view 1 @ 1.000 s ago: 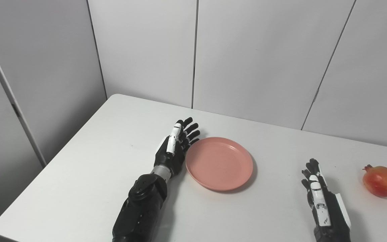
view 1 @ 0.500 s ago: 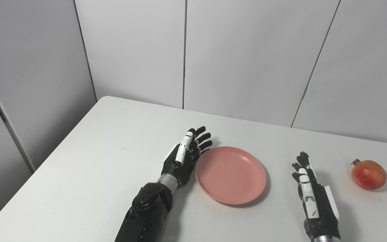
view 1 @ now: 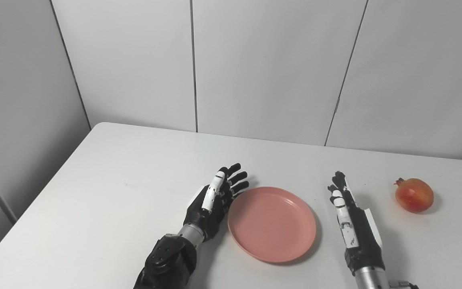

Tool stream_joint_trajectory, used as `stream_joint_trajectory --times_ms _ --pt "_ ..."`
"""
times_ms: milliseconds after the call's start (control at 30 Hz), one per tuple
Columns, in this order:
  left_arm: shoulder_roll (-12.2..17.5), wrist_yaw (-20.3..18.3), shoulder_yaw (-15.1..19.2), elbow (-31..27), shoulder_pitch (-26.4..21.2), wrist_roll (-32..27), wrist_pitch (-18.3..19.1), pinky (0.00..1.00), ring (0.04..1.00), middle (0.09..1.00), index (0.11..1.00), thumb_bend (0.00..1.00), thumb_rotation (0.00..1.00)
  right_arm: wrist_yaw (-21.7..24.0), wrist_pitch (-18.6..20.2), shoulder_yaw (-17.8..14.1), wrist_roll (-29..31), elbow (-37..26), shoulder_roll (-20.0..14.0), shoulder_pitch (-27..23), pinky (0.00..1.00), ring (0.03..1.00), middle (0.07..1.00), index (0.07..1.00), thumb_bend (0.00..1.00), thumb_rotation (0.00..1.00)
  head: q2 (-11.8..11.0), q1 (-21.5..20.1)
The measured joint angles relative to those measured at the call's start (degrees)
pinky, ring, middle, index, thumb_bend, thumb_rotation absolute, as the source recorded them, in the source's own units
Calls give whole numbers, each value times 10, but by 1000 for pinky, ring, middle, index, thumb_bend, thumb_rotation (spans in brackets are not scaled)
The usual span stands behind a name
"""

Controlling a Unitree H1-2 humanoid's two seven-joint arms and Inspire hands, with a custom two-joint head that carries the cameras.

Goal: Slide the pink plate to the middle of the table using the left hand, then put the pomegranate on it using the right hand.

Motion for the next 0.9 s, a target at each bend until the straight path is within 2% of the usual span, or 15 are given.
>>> stream_joint_trajectory --times_ms 500,600,767,900 --pt "1 3 -1 -27 18 13 10 905 904 912 910 400 1000 -7 11 -1 -8 -7 3 -6 970 958 965 966 247 1000 5 -25" --pt "-2 6 0 -28 18 20 10 905 902 914 911 404 1000 -8 12 -2 -14 -20 3 -7 978 954 961 961 241 1000 7 -31" --pt "-8 13 1 -30 19 34 8 884 891 909 905 398 1000 -9 23 -1 -30 -51 2 -9 916 938 954 942 257 1000 4 -47" --pt "-13 26 0 -29 24 62 -10 902 905 919 912 406 1000 -9 26 -2 -44 -73 -8 -14 925 942 955 942 283 1000 4 -59"
